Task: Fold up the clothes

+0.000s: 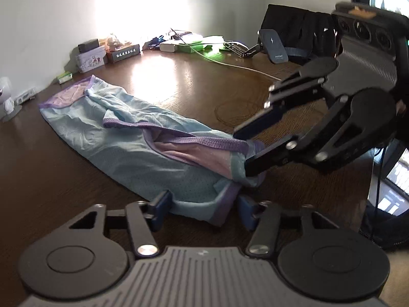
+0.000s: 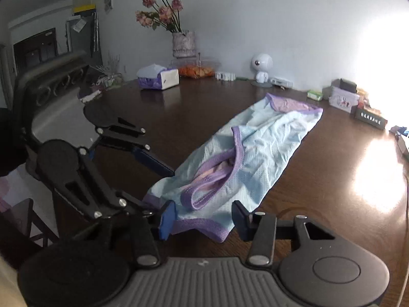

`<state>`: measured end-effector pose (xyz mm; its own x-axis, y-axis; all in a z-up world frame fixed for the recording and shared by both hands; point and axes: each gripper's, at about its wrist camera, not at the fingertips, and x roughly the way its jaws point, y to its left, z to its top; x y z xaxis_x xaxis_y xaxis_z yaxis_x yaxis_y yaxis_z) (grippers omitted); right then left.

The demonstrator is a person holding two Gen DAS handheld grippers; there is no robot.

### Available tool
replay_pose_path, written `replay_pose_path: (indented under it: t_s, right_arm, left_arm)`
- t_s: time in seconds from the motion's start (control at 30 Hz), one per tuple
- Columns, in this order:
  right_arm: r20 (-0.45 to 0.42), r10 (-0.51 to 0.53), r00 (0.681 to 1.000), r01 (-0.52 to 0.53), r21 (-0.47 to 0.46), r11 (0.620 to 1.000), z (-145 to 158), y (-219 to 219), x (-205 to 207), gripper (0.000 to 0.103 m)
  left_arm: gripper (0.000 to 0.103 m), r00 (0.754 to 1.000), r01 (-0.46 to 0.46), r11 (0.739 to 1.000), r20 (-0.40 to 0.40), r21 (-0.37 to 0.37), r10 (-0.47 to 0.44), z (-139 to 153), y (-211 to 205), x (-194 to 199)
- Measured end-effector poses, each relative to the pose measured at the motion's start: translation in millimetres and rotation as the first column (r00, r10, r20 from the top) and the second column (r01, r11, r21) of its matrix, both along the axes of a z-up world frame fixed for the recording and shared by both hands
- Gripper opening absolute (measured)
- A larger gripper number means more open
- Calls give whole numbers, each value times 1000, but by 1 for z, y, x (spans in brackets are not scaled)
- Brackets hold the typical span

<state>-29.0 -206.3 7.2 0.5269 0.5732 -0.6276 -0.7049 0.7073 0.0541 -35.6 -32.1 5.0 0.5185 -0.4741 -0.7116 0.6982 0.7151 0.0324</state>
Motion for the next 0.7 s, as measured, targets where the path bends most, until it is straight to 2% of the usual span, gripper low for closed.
replay_pose_path:
  t_s: [0.03, 0.07, 0.23, 0.33, 0.37, 0.4, 0.43, 0.5, 0.6, 0.7]
  right_arm:
    - [-3, -13, 1000, 13, -15, 1000, -4, 3, 0, 15]
    - [9, -24, 1000, 25, -12, 1000, -6, 3, -5, 14]
    - [26, -9, 1000, 10, -25, 1000, -7, 3, -43, 10]
    - [39, 34, 999, -33, -23, 999, -5, 3, -70, 10]
    - [50, 47, 998, -46, -22, 999, -4, 3, -79, 11]
    - [71, 54, 996, -53, -13, 999, -1, 0, -87, 15]
    - [103, 52, 993, -53, 5, 999, 3, -5, -95, 20]
    - [151, 57, 987, -65, 47, 997, 10, -16, -106, 41]
    - [163, 51, 985, -67, 92, 993, 17, -25, -107, 43]
    - [170, 57, 984, -75, 100, 992, 15, -24, -101, 43]
  left_arm:
    - [18, 1000, -10, 1000, -8, -1, 10, -1, 2, 1]
    - [16, 1000, -13, 1000, -10, 3, 13, 0, 4, -1]
    - [11, 999, -22, 1000, -23, 1, 22, 4, 17, -37]
    - [12, 998, -49, 999, -30, -5, 49, 6, 25, -61]
    - [14, 998, -48, 999, -33, -12, 48, 9, 30, -70]
    - [21, 999, -48, 999, -21, -21, 48, 11, 35, -77]
    - [35, 999, -53, 998, -2, -32, 53, 14, 39, -82]
    - [47, 998, -63, 996, 25, -58, 65, 18, 46, -86]
    - [51, 996, -71, 993, 50, -91, 76, 23, 54, -86]
    - [52, 995, -83, 993, 56, -88, 88, 20, 55, -76]
